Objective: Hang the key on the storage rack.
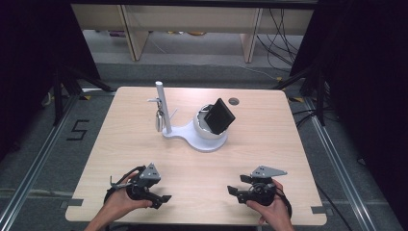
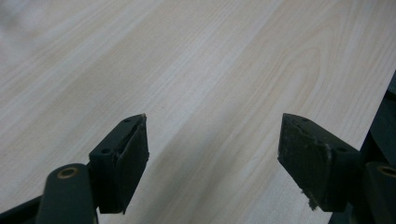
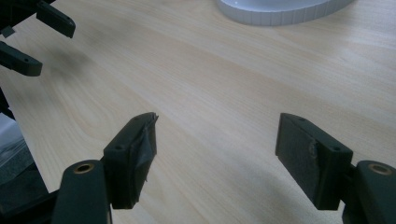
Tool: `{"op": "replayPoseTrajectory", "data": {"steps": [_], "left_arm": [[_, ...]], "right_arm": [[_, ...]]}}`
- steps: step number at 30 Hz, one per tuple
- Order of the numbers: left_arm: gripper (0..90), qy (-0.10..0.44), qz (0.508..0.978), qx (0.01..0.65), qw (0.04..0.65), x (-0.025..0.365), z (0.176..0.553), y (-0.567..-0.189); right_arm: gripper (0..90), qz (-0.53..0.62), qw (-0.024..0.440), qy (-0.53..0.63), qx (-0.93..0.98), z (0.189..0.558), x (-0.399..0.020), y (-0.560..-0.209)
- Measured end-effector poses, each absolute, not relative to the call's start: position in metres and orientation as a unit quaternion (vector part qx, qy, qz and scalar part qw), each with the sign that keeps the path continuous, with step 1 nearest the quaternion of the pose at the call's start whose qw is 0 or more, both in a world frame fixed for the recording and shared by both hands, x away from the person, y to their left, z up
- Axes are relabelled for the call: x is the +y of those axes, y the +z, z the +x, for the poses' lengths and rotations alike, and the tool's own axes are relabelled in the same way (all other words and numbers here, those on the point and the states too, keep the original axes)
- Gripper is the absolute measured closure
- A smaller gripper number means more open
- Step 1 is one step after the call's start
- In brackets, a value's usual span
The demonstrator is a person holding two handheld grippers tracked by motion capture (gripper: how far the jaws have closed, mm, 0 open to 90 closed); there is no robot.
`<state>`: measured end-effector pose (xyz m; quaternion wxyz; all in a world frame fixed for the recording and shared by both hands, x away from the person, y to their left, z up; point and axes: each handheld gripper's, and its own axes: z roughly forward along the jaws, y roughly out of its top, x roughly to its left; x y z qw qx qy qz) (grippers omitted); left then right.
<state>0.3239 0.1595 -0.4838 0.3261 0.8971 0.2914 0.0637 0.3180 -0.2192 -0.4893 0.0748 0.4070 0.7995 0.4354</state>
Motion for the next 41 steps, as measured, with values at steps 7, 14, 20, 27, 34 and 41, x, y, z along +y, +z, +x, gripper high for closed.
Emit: {"op": "replayPoseTrajectory", "data": {"steps": [7, 14, 20, 27, 34, 41], "left_arm": [[24.3, 0.074, 0.888, 0.301, 0.34, 0.162, 0.312, -0.493], [24.3, 0.087, 0.88, 0.313, 0.348, 0.169, 0.3, -0.497], [24.1, 0.089, 0.876, 0.316, 0.354, 0.169, 0.285, -0.502], [23.9, 0.086, 0.871, 0.323, 0.359, 0.171, 0.283, -0.505], [23.6, 0.091, 0.873, 0.321, 0.356, 0.173, 0.284, -0.506], [23.5, 0.087, 0.873, 0.326, 0.352, 0.174, 0.286, -0.509]], "right_arm": [[25.8, 0.402, 0.07, 0.433, 0.804, 0.318, -0.217, -0.491], [22.0, 0.398, 0.063, 0.429, 0.808, 0.317, -0.213, -0.493], [19.9, 0.415, 0.05, 0.428, 0.801, 0.315, -0.21, -0.493], [19.6, 0.404, 0.054, 0.423, 0.809, 0.316, -0.21, -0.493], [17.4, 0.401, 0.063, 0.418, 0.812, 0.316, -0.209, -0.493], [17.2, 0.401, 0.058, 0.418, 0.813, 0.317, -0.209, -0.493]]}}
